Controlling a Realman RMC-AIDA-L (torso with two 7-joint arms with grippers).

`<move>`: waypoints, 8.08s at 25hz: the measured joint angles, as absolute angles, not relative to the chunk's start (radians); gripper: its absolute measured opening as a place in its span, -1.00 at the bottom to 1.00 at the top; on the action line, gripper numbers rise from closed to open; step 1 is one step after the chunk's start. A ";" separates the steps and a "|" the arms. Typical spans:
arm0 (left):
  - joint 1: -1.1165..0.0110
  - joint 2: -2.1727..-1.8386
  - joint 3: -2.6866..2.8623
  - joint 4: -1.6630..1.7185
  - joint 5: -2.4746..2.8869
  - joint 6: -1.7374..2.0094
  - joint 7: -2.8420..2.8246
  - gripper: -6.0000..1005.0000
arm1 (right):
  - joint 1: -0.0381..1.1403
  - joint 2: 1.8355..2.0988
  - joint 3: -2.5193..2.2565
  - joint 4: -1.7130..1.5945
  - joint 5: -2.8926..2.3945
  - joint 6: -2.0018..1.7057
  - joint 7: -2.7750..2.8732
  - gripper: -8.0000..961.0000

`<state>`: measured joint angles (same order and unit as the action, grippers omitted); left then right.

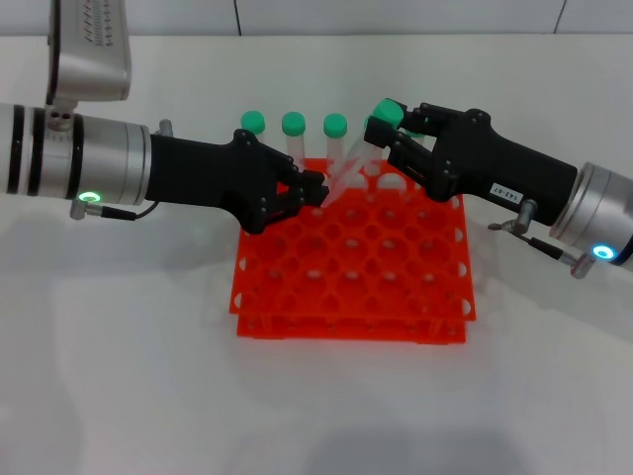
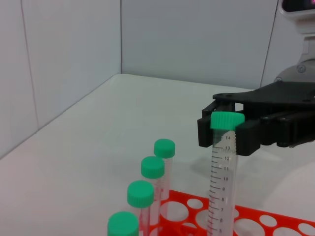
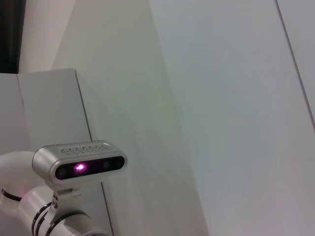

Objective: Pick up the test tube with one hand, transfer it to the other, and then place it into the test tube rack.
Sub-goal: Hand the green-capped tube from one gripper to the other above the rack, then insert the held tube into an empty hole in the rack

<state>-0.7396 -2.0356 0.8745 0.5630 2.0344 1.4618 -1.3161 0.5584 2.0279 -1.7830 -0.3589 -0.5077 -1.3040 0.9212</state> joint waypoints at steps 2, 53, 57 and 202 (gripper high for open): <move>-0.740 -2.036 0.874 0.563 2.035 1.462 -1.326 -0.73 | 0.558 2.028 -1.783 -0.359 -0.508 -1.304 0.921 -0.44; -0.023 -2.089 0.961 1.716 1.910 1.599 -2.007 0.75 | 0.617 1.988 -1.777 -0.362 -0.543 -1.323 0.920 -0.44; 0.019 -2.090 0.980 1.589 1.862 1.569 -1.890 0.75 | 0.624 1.977 -1.776 -0.362 -0.543 -1.331 0.920 -0.44; -0.094 -2.075 0.841 0.850 1.765 1.463 -1.220 0.74 | 0.740 2.009 -1.653 -0.715 -1.313 -0.969 1.372 -0.12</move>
<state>-0.0936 -2.0754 0.8406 0.8501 1.7652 1.4631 -1.2196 0.7395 2.0090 -1.6534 -0.7146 -1.3134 -0.9692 1.3718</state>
